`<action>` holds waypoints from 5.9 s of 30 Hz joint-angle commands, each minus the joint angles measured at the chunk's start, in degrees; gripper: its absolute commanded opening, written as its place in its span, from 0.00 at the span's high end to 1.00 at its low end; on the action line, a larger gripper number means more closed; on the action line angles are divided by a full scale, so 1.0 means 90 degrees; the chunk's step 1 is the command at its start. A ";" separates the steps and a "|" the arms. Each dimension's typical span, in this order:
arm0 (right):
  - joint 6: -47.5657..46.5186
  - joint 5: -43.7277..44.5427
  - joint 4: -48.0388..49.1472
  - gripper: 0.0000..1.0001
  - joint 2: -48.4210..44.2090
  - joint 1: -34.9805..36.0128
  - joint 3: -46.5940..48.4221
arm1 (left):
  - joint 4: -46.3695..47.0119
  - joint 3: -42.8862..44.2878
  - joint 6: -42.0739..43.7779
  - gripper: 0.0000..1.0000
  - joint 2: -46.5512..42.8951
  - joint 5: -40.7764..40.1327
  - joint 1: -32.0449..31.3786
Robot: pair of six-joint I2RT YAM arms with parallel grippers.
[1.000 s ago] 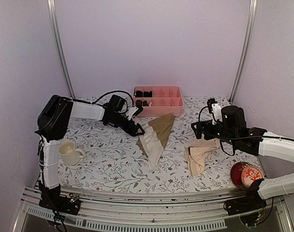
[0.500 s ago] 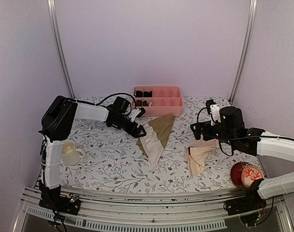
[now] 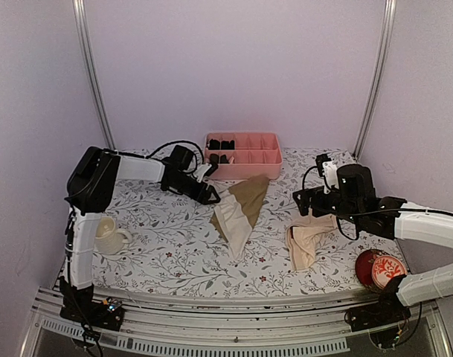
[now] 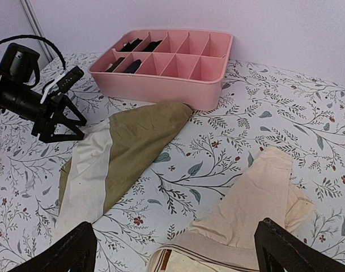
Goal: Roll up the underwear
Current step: Pick up the underwear from the center of the board, then pass from the left arm to the right, then pick up the underwear from the center of the board.
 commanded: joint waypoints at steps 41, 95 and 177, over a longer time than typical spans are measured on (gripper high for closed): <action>-0.2598 0.1630 0.2630 0.01 0.1852 0.2303 0.0546 | -0.0634 -0.0195 -0.0539 1.00 -0.1665 0.1846 -0.0461; -0.3175 0.2719 0.3625 0.99 0.3344 0.2869 0.1586 | 0.1170 -0.1829 -0.0131 0.02 -0.3279 0.2612 -0.0223; -0.1214 0.0245 0.1768 0.99 -0.0170 0.2081 -0.0906 | 0.1184 -0.2148 0.3625 1.00 -0.3406 -0.4010 -0.3263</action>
